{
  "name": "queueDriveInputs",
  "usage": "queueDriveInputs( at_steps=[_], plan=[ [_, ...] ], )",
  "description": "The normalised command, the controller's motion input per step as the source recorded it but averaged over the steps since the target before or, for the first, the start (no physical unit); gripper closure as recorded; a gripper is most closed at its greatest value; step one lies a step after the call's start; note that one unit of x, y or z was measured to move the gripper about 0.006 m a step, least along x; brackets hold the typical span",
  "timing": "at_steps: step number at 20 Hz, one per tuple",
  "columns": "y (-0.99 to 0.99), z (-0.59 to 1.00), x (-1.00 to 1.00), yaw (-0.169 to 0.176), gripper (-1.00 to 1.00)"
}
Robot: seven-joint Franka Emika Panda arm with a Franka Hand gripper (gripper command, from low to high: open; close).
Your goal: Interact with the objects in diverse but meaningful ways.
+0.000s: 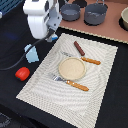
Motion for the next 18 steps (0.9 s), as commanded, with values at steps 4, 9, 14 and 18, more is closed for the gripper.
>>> queueDriveInputs(
  at_steps=[4,9,14,18],
  plan=[
    [-0.55,0.19,0.81,-0.087,1.0],
    [-0.53,0.18,0.86,-0.088,1.0],
    [-0.52,0.06,0.85,-0.089,1.0],
    [-0.55,0.0,0.79,-0.088,1.0]
  ],
)
